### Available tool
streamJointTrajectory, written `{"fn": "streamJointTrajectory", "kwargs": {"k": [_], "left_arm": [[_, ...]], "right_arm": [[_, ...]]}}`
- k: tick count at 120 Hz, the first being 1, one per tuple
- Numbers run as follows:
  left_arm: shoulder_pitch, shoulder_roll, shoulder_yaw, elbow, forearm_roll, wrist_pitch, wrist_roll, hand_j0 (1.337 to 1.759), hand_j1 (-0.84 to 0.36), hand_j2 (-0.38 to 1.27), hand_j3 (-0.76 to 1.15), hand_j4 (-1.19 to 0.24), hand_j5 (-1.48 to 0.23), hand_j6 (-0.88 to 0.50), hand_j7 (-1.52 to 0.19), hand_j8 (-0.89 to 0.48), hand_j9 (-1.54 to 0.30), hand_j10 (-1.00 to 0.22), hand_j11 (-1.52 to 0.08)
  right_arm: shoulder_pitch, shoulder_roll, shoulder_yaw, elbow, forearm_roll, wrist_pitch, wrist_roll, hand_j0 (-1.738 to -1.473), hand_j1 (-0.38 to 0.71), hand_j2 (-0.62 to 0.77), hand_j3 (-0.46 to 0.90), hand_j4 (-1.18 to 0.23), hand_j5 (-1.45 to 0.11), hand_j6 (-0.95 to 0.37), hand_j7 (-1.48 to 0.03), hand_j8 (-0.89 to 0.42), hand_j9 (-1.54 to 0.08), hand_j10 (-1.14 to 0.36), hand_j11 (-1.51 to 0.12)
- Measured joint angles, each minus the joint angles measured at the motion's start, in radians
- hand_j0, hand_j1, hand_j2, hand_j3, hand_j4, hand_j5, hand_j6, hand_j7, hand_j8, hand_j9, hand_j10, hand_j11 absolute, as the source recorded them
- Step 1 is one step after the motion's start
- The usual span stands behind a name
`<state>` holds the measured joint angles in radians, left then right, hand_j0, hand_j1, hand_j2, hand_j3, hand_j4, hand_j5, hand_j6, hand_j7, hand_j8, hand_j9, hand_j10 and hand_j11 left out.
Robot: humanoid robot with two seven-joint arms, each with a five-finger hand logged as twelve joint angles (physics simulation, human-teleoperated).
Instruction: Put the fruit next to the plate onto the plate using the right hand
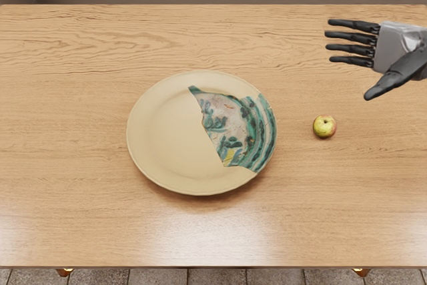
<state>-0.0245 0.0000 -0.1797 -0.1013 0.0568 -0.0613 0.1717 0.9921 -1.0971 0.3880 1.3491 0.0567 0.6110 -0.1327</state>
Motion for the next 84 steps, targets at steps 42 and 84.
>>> {"fn": "streamJointTrajectory", "kwargs": {"k": [42, 84], "left_arm": [[0.0, 0.0, 0.0, 0.0, 0.0, 0.0, 0.0, 1.658, 0.06, 0.05, 0.0, -0.24, -0.32, -0.24, -0.32, -0.24, -0.32, -0.24, -0.32], [0.0, 0.0, 0.0, 0.0, 0.0, 0.0, 0.0, 1.658, 0.06, 0.05, 0.0, -0.24, -0.32, -0.24, -0.32, -0.24, -0.32, -0.24, -0.32]], "right_arm": [[0.019, -0.093, 0.05, 0.1, -0.126, 0.0, 0.019, -1.658, -0.31, -0.01, 0.0, -0.03, -0.05, -0.03, -0.05, -0.04, -0.05, -0.04, -0.05], [0.024, -0.16, 0.053, 0.35, -0.476, -0.214, -0.104, -1.658, -0.31, -0.01, 0.0, -0.04, -0.05, -0.04, -0.05, -0.04, -0.05, -0.04, -0.05]]}}
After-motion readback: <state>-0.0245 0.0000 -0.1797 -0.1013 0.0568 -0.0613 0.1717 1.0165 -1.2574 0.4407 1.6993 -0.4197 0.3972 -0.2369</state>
